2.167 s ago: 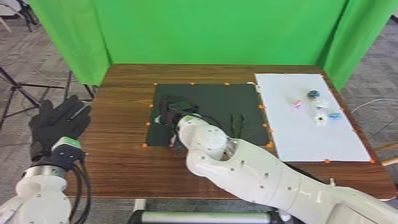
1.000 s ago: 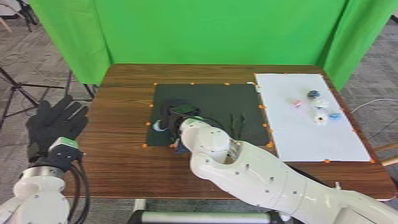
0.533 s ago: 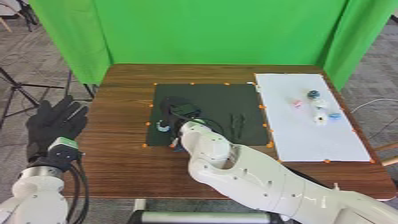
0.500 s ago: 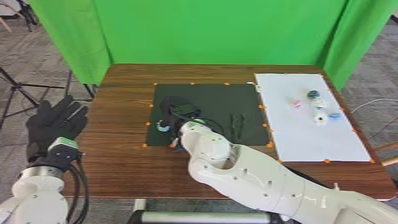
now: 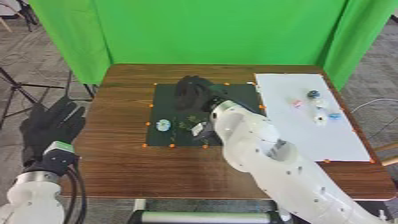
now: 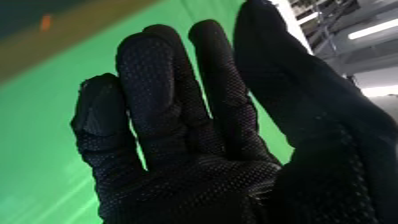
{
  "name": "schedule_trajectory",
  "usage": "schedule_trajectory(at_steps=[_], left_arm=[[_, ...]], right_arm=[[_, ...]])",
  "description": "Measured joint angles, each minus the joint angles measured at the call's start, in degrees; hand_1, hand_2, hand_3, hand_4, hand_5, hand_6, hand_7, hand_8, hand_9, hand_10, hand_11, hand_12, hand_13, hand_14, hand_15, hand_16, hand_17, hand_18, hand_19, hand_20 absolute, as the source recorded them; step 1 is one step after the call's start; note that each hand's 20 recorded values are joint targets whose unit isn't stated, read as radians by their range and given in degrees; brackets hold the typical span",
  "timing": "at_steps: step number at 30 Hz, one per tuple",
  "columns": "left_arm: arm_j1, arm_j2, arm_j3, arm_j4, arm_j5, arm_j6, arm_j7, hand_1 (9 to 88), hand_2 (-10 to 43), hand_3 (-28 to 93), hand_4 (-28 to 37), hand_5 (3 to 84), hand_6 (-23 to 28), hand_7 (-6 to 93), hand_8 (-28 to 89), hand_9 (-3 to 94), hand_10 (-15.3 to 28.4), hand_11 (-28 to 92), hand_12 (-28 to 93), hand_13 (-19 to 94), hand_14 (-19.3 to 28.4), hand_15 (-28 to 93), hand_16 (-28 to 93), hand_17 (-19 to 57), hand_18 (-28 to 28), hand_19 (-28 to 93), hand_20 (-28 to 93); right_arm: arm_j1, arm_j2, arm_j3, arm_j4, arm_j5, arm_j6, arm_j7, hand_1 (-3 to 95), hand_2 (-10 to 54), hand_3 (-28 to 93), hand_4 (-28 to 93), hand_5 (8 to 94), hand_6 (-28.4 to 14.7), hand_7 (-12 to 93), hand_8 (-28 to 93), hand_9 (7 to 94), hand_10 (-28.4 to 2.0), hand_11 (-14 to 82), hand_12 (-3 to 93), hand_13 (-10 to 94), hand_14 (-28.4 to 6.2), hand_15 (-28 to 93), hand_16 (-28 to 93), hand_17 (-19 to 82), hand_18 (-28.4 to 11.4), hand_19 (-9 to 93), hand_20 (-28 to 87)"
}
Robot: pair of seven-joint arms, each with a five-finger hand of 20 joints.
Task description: Arrange flowers
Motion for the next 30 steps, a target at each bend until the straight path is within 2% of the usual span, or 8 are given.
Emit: schedule_trajectory(at_steps=[9, 14, 20, 30], left_arm=[[2.6, -0.19, -1.35, -1.38, 0.16, -0.23, 1.48, 28.3, 6.4, 71, -27.9, 37.4, 8.1, 19.4, -10, 32.0, 15.1, 26, 10, 22, 15.4, 40, -9, -6.1, 13.6, 29, 8], [3.5, -0.19, -2.19, -1.43, -0.06, -0.4, 2.26, 25.6, 8.1, 71, -28.2, 37.5, 8.1, 19.4, -10, 32.0, 15.0, 26, 10, 22, 15.4, 40, -9, -6.0, 13.6, 29, 8], [3.7, -0.25, -2.53, -1.41, -0.1, -0.48, 2.46, 25.7, 8.0, 71, -28.3, 37.5, 8.0, 19.4, -10, 32.0, 14.9, 26, 10, 22, 15.2, 39, -9, -6.0, 13.6, 29, 8], [3.8, -0.28, -2.77, -1.36, 0.01, -0.56, 2.24, 25.8, 8.2, 71, -28.3, 37.4, 8.0, 18.9, -10, 31.2, 14.7, 24, 10, 22, 15.2, 39, -9, -5.7, 13.5, 28, 8]], right_arm=[[-11.4, 13.3, 22.1, -4.3, -0.5, -0.8, 6.0, 43.3, -9.5, 79, -28, 52.3, -6.1, 24, -13, 50.2, -17.3, 15.1, 16.0, 57, -12.9, 62, 24, 33, -23.1, 83, 34], [-18.9, 20.1, 30.5, -3.1, -2.4, -1.0, 8.0, 42.7, -9.5, 79, -28, 51.5, -6.6, 21, -12, 49.3, -16.9, 14.2, 15.4, 58, -12.8, 61, 23, 33, -23.4, 83, 34], [-20.6, 22.0, 31.6, 1.8, -2.9, -2.2, 13.2, 42.8, -9.5, 79, -28, 51.0, -7.1, 20, -12, 48.0, -16.9, 13.4, 14.9, 58, -12.9, 61, 23, 33, -23.6, 83, 35], [-20.5, 22.0, 31.5, 5.5, -3.0, -5.8, 15.5, 43.6, -9.5, 79, -28, 50.1, -6.7, 20, -12, 45.1, -16.9, 11.8, 13.6, 58, -12.7, 60, 22, 34, -23.7, 84, 35]])
